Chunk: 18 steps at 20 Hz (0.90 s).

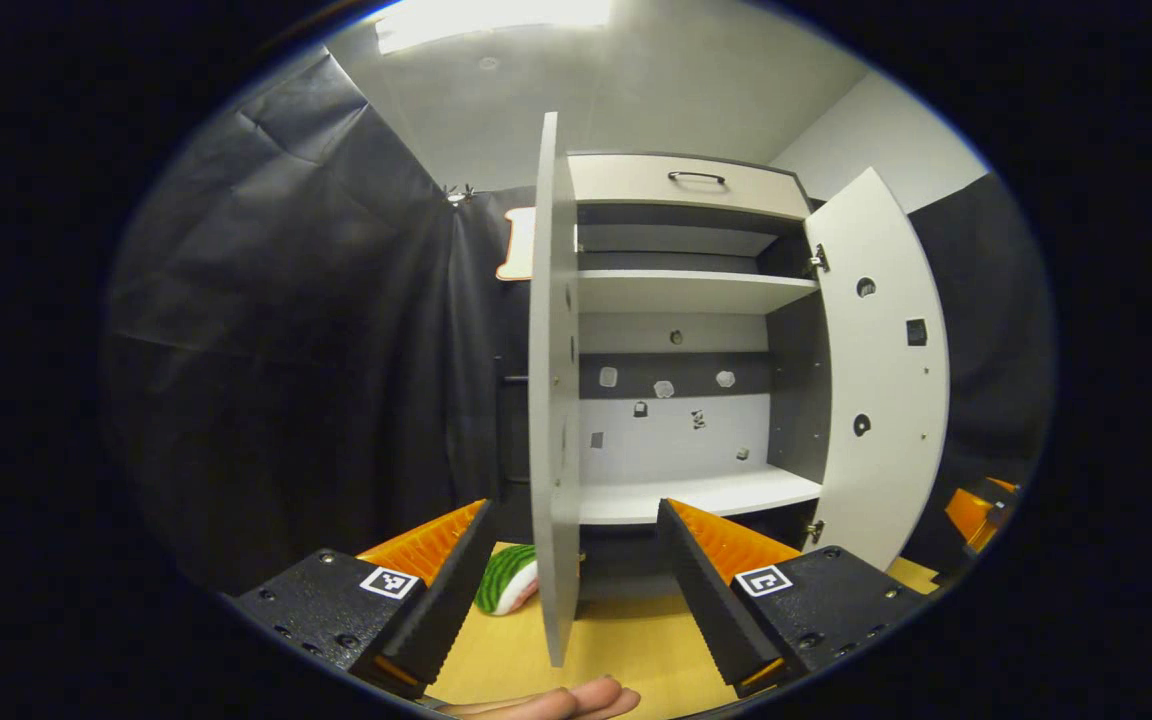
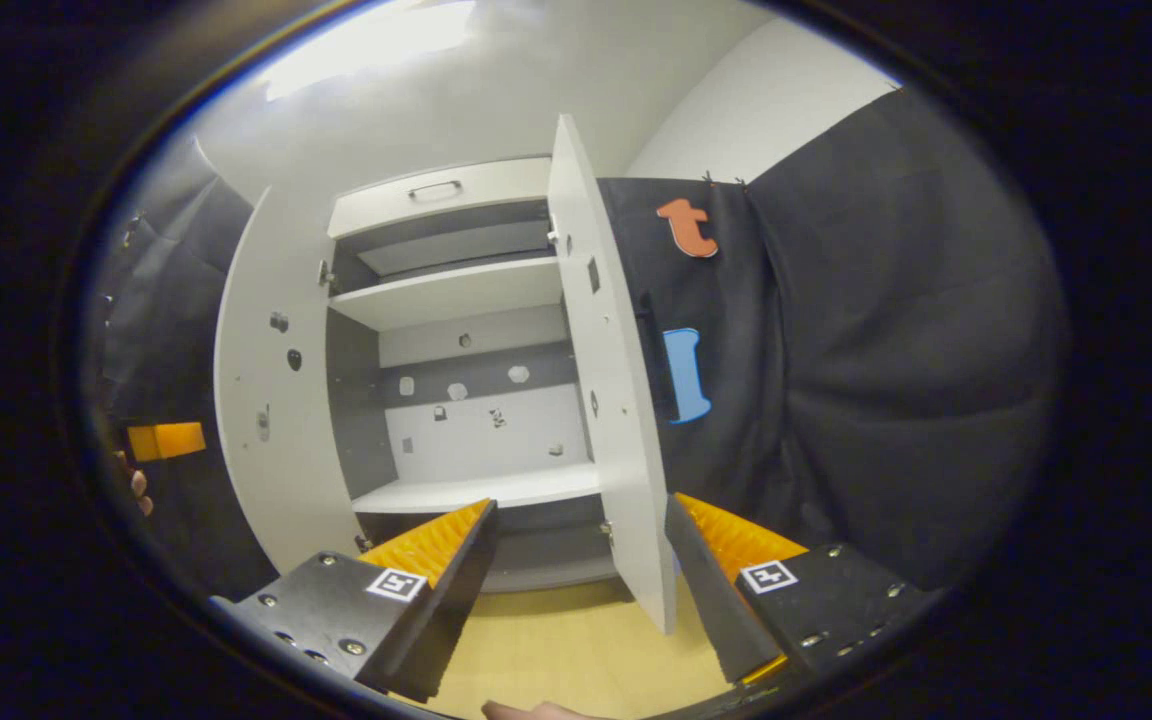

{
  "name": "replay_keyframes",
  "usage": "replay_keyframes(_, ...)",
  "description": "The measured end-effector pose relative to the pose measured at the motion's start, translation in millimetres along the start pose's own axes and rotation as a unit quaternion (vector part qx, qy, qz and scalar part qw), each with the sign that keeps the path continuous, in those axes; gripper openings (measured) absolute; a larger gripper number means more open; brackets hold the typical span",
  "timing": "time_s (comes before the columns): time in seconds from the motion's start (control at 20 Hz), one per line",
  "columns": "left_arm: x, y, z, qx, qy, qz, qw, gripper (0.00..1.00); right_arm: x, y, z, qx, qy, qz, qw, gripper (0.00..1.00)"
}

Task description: Open the right door of the double-door shoe cabinet with the right hand, and open the left door with the left hand.

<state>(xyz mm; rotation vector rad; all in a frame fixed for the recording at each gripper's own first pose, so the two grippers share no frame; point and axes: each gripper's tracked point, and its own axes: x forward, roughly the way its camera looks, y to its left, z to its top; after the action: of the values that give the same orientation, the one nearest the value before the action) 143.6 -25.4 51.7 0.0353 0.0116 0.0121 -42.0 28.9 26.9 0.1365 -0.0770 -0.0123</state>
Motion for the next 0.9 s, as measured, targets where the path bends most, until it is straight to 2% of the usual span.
replay_keyframes(0.1, -3.9, -12.1, -1.8, -0.005, -0.007, -0.013, 1.0, 0.99, -0.2, 14.2, 3.6, -0.022, -0.003, 0.014, 1.0, 0.98)
replay_keyframes(0.15, -4.7, -16.4, -3.0, -0.006, -0.011, -0.015, 1.0, 0.99, 0.7, 19.9, 2.5, -0.035, -0.003, 0.017, 0.999, 0.94)
replay_keyframes(0.25, -6.8, -23.0, -3.3, -0.011, -0.019, -0.019, 1.0, 0.99, 0.3, 30.9, -1.2, -0.053, 0.001, 0.02, 0.998, 1.0)
replay_keyframes(0.4, -13.4, -31.8, -15.2, -0.013, -0.013, -0.026, 1.0, 0.99, 0.2, 46.9, -1.3, -0.071, 0.002, 0.023, 0.997, 0.98)
replay_keyframes(0.7, -19.1, -40.4, -36.6, -0.042, 0.011, -0.035, 0.998, 0.99, -9.7, 66.7, -20.2, -0.077, 0.02, 0.043, 0.996, 0.98)
replay_keyframes(0.75, -16.7, -37.8, -35.3, -0.046, 0.007, -0.03, 0.998, 0.95, -13.7, 65.5, -20.9, -0.074, 0.018, 0.039, 0.996, 0.98)
replay_keyframes(0.8, -15.1, -34.2, -34.8, -0.048, 0.006, -0.022, 0.999, 0.99, -17.9, 64.6, -18.8, -0.075, 0.013, 0.038, 0.996, 0.98)
replay_keyframes(0.85, -15.1, -34.3, -35.2, -0.045, 0.005, -0.023, 0.999, 0.97, -20.7, 65.8, -16.3, -0.081, 0.008, 0.042, 0.996, 0.94)
replay_keyframes(0.9, -14.6, -33.8, -34.4, -0.042, 0.003, -0.023, 0.999, 0.97, -24.1, 63.3, -14.0, -0.083, 0.005, 0.039, 0.996, 0.98)
